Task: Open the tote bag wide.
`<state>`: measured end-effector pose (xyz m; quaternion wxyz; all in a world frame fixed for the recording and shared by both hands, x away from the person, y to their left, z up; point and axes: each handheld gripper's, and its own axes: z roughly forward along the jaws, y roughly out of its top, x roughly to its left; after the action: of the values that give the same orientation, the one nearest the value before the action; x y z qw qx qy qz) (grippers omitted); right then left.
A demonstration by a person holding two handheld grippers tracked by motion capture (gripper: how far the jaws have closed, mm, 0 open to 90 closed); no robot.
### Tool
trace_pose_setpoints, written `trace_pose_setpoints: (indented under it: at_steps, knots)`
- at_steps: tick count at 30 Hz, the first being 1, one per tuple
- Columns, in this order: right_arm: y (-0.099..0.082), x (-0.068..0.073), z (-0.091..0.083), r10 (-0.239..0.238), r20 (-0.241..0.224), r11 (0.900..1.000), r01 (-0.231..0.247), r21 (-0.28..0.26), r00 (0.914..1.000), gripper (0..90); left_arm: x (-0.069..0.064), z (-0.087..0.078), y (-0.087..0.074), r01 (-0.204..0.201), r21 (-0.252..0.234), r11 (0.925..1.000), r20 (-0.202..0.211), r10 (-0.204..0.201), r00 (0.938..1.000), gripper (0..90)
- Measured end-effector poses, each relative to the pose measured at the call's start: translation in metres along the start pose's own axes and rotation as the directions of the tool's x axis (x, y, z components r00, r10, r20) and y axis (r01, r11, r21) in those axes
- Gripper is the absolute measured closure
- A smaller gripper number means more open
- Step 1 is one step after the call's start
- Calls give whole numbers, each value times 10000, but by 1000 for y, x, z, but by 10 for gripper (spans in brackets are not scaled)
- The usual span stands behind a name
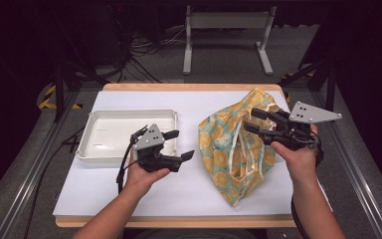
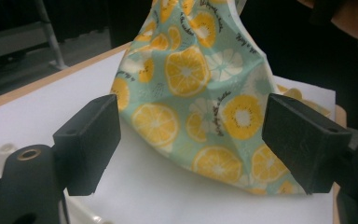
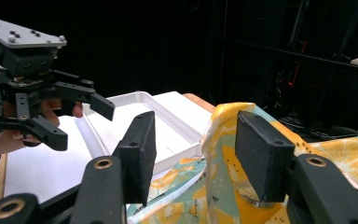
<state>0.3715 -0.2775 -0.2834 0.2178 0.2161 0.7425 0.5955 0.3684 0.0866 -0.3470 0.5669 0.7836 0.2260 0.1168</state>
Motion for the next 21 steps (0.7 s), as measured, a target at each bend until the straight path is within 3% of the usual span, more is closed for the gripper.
trace_pose_setpoints:
  at_steps: [5,13,21]
  knots:
    - [-1,-1,2,15,-36,10000,-15,38,10000,492,-4,19,11,262,32,9997,569,-263,9980,175]
    - [-4,-1,4,90,-129,9999,-89,96,9999,491,-24,58,30,-224,191,9996,1141,200,9933,162]
    - [-4,-1,2,116,-147,9999,-115,32,9998,491,-31,89,38,-305,444,9985,1108,254,9935,161]
